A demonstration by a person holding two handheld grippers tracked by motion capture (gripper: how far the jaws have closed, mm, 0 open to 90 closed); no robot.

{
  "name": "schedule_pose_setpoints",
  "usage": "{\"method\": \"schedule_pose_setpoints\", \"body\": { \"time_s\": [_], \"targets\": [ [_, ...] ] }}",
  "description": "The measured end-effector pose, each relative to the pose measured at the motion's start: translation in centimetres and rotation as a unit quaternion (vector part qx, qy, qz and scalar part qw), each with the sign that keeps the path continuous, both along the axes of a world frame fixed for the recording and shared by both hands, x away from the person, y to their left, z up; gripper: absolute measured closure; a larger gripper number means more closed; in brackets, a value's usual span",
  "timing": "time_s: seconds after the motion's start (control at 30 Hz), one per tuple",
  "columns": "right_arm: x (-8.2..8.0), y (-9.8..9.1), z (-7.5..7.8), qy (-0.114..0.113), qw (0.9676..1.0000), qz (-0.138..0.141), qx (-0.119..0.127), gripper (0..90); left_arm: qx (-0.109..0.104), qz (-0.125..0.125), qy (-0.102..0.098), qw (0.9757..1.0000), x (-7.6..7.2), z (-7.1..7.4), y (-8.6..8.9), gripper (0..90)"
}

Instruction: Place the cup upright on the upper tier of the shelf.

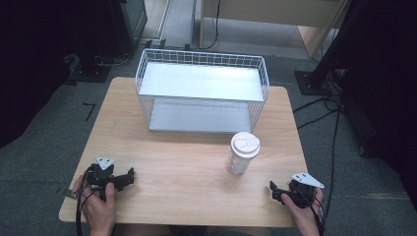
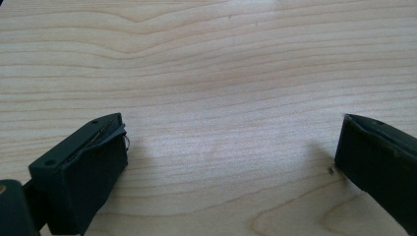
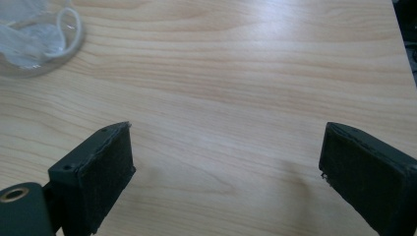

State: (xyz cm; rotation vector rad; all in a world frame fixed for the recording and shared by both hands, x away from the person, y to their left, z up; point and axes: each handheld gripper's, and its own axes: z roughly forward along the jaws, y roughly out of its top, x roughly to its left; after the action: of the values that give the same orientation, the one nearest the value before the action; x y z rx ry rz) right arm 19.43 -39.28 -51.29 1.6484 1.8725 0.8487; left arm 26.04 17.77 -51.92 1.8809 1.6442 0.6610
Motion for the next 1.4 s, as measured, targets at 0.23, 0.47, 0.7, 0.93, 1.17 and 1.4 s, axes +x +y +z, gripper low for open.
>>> {"method": "schedule_pose_setpoints", "body": {
  "time_s": [0.23,0.47,0.7,0.93,1.17,1.4],
  "targets": [
    [0.5,2.1,1.1,-0.014,0.9996,0.024,0.006,6.3,0.001,0.000,0.001,1.0000,0.0,0.0,0.0,0.0],
    [1.6,3.6,1.7,-0.021,0.9985,0.045,0.021,6.3,0.000,0.000,0.000,1.0000,0.0,0.0,0.0,0.0],
    [2.4,5.7,1.4,-0.023,0.9968,0.071,0.029,6.3,0.000,0.000,0.000,1.0000,0.0,0.0,0.0,0.0],
    [3.2,7.4,1.2,-0.026,0.9954,0.085,0.036,6.3,0.000,0.000,0.000,1.0000,0.0,0.0,0.0,0.0],
    [4.1,8.8,1.5,-0.031,0.9935,0.098,0.049,5.6,0.000,0.000,0.000,1.0000,0.0,0.0,0.0,0.0],
    [4.8,10.0,1.8,-0.043,0.9912,0.102,0.072,5.7,0.000,0.000,0.000,1.0000,0.0,0.0,0.0,0.0]
  ]
}}
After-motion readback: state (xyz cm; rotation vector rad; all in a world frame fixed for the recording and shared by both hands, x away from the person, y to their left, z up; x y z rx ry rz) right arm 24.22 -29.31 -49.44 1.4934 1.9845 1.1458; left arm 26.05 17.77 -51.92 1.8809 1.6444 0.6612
